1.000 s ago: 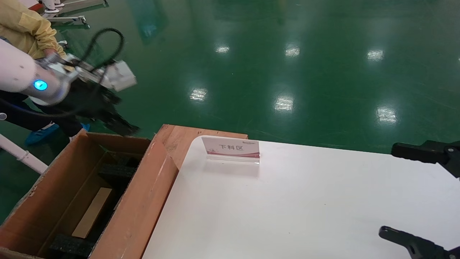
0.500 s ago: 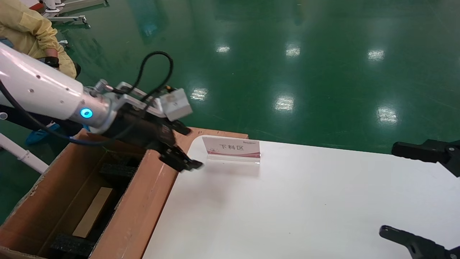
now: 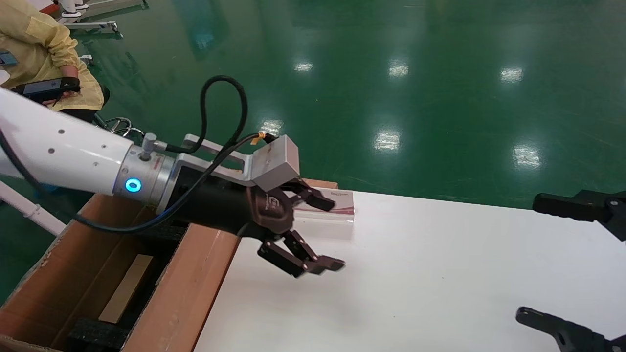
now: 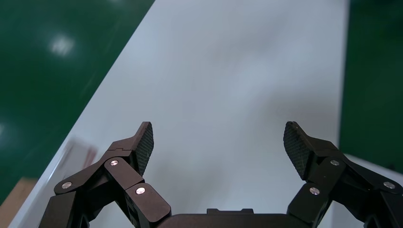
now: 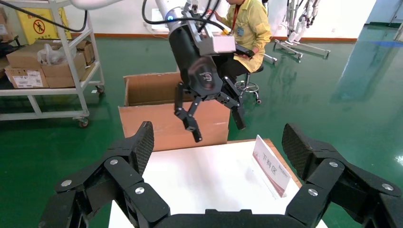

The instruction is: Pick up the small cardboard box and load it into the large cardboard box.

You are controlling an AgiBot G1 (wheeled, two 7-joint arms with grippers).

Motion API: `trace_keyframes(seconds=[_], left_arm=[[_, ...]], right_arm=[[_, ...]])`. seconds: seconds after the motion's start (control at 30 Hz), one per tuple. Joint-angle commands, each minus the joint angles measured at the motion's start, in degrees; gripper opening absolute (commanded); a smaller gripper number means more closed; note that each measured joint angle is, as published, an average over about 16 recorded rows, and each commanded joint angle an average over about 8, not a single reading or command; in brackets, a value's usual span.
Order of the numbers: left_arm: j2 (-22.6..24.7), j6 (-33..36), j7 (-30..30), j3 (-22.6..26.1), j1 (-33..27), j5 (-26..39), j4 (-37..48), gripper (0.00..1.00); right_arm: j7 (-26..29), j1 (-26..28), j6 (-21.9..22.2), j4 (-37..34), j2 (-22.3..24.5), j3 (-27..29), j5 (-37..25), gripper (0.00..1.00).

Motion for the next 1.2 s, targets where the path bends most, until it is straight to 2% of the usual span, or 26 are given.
trace_keyframes(seconds=[0.03, 0.53, 0.63, 0.73, 1.2], left_arm=[[0.2, 0.9, 1.9, -3.6, 2.9, -1.9, -0.1, 1.00], [1.7, 7.4, 15.9, -30.4, 24.5, -16.2, -0.9, 1.00], [1.9, 8.4, 18.0, -34.4, 27.8, -18.4, -1.0, 1.00], [2.0, 8.9, 19.1, -36.4, 29.4, -19.5, -1.0, 1.00], [2.1, 9.2, 19.4, -38.3, 30.8, -20.3, -1.0, 1.00]], right_arm=[[0.0, 0.0, 0.0, 0.0, 0.0, 0.0, 0.0, 1.00], [0.2, -0.1, -0.1, 0.1, -0.1, 0.4, -0.3, 1.00], [0.2, -0.1, -0.2, 0.1, -0.2, 0.4, -0.3, 1.00], [0.3, -0.1, -0.2, 0.1, -0.2, 0.5, -0.4, 1.00], [0.3, -0.2, -0.2, 0.1, -0.2, 0.6, -0.4, 1.00]])
